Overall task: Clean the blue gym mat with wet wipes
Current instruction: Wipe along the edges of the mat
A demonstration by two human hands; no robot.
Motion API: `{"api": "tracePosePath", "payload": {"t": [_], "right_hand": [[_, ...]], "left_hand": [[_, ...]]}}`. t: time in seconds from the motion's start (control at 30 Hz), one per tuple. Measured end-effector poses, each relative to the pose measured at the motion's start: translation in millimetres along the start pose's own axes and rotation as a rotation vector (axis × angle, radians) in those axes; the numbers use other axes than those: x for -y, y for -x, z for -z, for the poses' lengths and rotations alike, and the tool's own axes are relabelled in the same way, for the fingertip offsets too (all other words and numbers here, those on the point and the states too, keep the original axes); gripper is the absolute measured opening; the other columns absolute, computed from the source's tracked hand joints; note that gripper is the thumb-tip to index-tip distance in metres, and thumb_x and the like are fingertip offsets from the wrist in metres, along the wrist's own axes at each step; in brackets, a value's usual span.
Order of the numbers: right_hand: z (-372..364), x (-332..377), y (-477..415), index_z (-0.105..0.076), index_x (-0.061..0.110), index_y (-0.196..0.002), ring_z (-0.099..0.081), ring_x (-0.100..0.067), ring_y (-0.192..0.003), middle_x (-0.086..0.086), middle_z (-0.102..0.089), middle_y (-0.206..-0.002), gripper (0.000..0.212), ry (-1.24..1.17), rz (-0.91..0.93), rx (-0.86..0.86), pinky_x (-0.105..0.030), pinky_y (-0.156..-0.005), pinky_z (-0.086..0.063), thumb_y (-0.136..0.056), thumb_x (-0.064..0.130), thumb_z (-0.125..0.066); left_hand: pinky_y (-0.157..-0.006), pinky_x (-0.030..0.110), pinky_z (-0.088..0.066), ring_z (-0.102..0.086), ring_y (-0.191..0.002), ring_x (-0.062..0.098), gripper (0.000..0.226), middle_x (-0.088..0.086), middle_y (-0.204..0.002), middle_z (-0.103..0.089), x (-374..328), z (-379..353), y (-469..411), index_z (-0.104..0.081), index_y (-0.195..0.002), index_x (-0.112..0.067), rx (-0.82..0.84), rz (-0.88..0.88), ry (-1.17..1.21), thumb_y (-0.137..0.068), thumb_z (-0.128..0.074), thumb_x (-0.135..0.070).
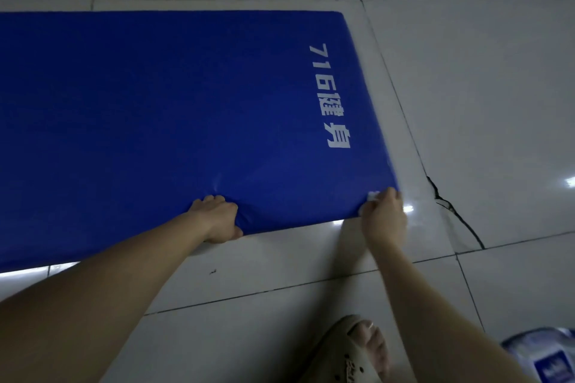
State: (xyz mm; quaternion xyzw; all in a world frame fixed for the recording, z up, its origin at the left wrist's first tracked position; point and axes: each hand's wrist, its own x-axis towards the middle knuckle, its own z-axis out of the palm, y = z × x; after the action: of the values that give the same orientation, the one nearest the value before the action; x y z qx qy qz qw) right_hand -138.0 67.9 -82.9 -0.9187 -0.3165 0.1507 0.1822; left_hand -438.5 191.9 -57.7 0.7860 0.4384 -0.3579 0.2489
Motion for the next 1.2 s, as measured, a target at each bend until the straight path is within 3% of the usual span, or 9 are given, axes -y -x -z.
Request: {"api": "tracePosePath", "payload": {"t": [0.07, 0.2, 0.3, 0.47, 0.53, 0.7, 0.87, 1.07, 1.2], "right_hand": [[3, -5, -9, -0.051, 0.008, -0.103, -0.059, -0.031, -0.096, -0.013, -0.054, -0.116, 0.014, -0.001, -0.050, -0.017, -0.039, -0.078, -0.045, -0.099, 0.021, -0.054], [-33, 33, 41, -0.055, 0.008, -0.106, -0.059, -0.027, -0.095, -0.009, -0.054, -0.111, 0.015, -0.065, 0.049, 0.084, -0.036, -0.082, -0.046, -0.101, 0.022, -0.054], [-72, 75, 101, -0.058, 0.015, -0.106, -0.052, -0.015, -0.096, 0.000, -0.053, -0.107, 0.014, -0.120, 0.238, 0.226, -0.027, -0.082, -0.045, -0.102, 0.027, -0.051], [-78, 87, 118, -0.056, 0.010, -0.103, -0.058, -0.026, -0.086, -0.009, -0.055, -0.106, 0.011, -0.010, 0.571, 0.365, -0.035, -0.069, -0.048, -0.099, 0.021, -0.053], [-59, 63, 86, -0.057, 0.011, -0.105, -0.060, -0.026, -0.084, -0.008, -0.053, -0.110, 0.013, 0.023, 0.507, 0.304, -0.036, -0.071, -0.049, -0.101, 0.022, -0.052], [-8, 7, 7, -0.054, 0.010, -0.097, -0.060, -0.026, -0.086, -0.003, -0.049, -0.102, 0.030, -0.054, 0.084, 0.032, -0.038, -0.072, -0.048, -0.104, 0.038, -0.048], [-15, 10, 16, -0.043, 0.018, -0.097, -0.053, -0.023, -0.077, 0.000, -0.045, -0.102, 0.026, -0.060, 0.039, -0.049, -0.036, -0.067, -0.042, -0.103, 0.043, -0.049], [-15, 13, 17, -0.057, 0.009, -0.098, -0.058, -0.028, -0.082, -0.006, -0.049, -0.106, 0.004, -0.003, 0.007, -0.018, -0.036, -0.072, -0.046, -0.095, 0.010, -0.057], [-25, 24, 35, -0.061, 0.007, -0.100, -0.056, -0.023, -0.079, -0.002, -0.045, -0.102, 0.019, -0.052, 0.075, -0.041, -0.032, -0.073, -0.044, -0.100, 0.025, -0.056]], "left_hand": [[-0.102, 0.039, -0.038, -0.039, -0.105, 0.021, 0.026, -0.002, -0.109, -0.039, 0, 1, 0, -0.042, -0.097, -0.027, -0.007, -0.009, 0.001, -0.097, -0.049, -0.052], [-0.100, 0.038, -0.038, -0.038, -0.103, 0.021, 0.025, -0.002, -0.108, -0.040, 1, 1, 1, -0.041, -0.092, -0.028, -0.004, -0.005, -0.001, -0.096, -0.050, -0.052], [-0.092, 0.037, -0.037, -0.039, -0.101, 0.021, 0.029, -0.001, -0.107, -0.041, 1, 2, 2, -0.037, -0.084, -0.029, -0.011, -0.002, -0.002, -0.096, -0.050, -0.052], [-0.090, 0.038, -0.037, -0.038, -0.100, 0.021, 0.031, -0.001, -0.105, -0.040, 0, 2, 3, -0.040, -0.094, -0.026, -0.034, -0.006, -0.002, -0.096, -0.051, -0.055], [-0.094, 0.038, -0.038, -0.038, -0.099, 0.020, 0.030, -0.002, -0.105, -0.040, 2, 0, 2, -0.039, -0.094, -0.027, -0.039, -0.009, -0.009, -0.097, -0.050, -0.054], [-0.099, 0.038, -0.039, -0.041, -0.106, 0.022, 0.029, -0.002, -0.108, -0.039, 1, -3, 2, -0.040, -0.098, -0.026, -0.033, -0.011, -0.023, -0.098, -0.048, -0.054], [-0.104, 0.039, -0.038, -0.044, -0.118, 0.025, 0.030, -0.002, -0.109, -0.037, 2, -1, 2, -0.039, -0.100, -0.026, -0.011, -0.003, -0.015, -0.098, -0.048, -0.054], [-0.097, 0.039, -0.038, -0.041, -0.107, 0.022, 0.029, -0.002, -0.107, -0.038, 1, -2, -1, -0.040, -0.097, -0.026, -0.024, -0.006, -0.011, -0.097, -0.049, -0.054], [-0.098, 0.038, -0.038, -0.038, -0.103, 0.020, 0.027, -0.002, -0.107, -0.039, 1, -2, -2, -0.040, -0.095, -0.027, -0.012, 0.001, -0.003, -0.096, -0.049, -0.053]]}}
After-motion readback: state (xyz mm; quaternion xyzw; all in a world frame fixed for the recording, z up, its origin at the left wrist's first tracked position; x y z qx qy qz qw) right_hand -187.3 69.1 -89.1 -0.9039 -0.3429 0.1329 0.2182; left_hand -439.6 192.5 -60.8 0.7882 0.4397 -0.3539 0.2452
